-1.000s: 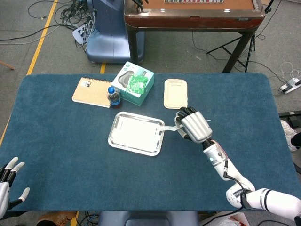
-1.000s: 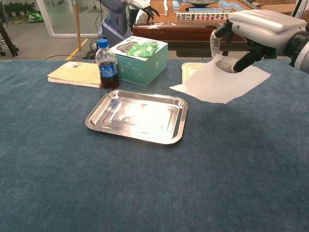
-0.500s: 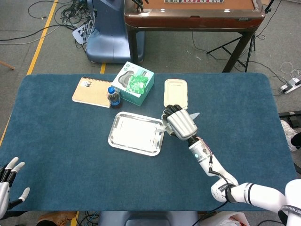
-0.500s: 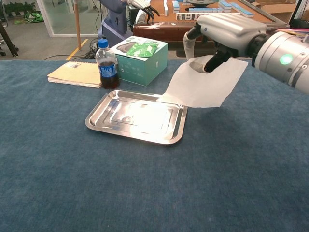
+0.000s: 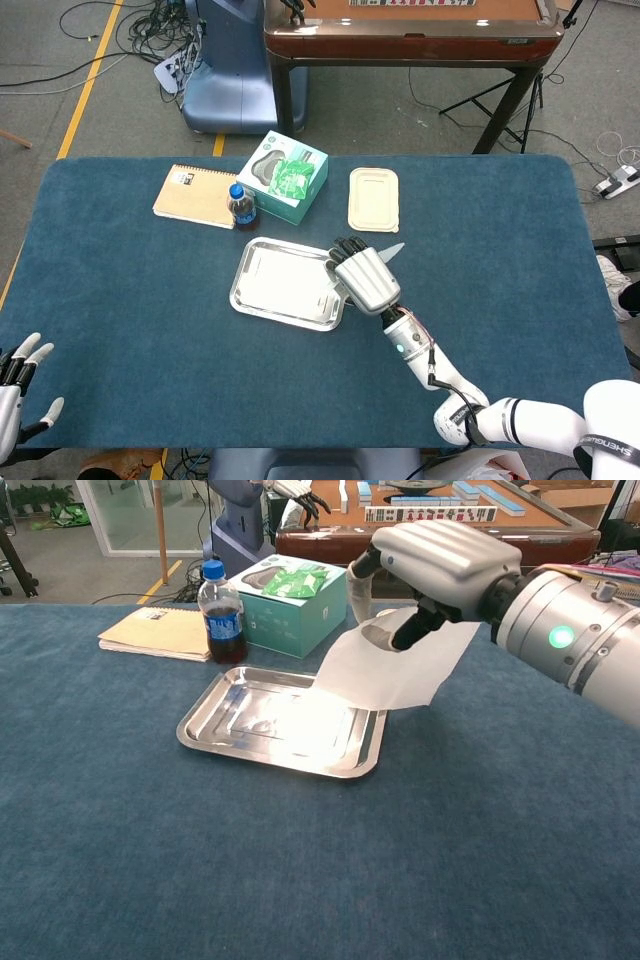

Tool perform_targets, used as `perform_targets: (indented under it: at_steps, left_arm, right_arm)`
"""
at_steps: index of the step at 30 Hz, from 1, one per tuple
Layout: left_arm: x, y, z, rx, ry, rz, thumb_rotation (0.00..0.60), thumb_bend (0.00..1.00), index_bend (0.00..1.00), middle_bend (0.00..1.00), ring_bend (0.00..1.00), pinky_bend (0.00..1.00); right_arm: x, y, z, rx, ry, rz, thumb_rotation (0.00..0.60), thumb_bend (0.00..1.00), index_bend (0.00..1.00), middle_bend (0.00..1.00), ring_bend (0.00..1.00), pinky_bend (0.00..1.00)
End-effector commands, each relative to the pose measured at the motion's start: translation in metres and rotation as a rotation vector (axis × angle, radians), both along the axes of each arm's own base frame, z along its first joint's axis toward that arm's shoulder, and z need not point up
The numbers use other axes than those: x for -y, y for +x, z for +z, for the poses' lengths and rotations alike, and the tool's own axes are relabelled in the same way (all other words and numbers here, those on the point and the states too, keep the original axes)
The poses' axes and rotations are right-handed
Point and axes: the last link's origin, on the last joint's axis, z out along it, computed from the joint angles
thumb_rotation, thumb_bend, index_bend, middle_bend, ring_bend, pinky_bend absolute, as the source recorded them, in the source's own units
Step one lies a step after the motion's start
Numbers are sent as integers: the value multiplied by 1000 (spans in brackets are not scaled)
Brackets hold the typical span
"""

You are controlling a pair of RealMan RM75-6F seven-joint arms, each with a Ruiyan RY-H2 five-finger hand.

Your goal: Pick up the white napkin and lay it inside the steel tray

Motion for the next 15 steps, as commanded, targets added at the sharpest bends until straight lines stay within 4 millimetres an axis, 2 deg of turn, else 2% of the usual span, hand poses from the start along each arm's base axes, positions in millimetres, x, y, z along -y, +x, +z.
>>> perform_targets:
  at_steps: [1,6,15]
  left_arm:
    - [0,-1,-1,1,1,3,600,242,174,91,93,0]
    - [0,-2,-1,2,-4,4,600,243,174,91,93,0]
    - [-1,-3,-2,7,-8,4,600,242,174,91,93,0]
  right_arm:
    - [-2,6,2,12,7,11,600,439,683,446,241,306]
    - [1,12,1,-15,-45,30,600,439,683,448,241,306]
    - [31,29,9,-18,-118,27,600,439,683,458,247,306]
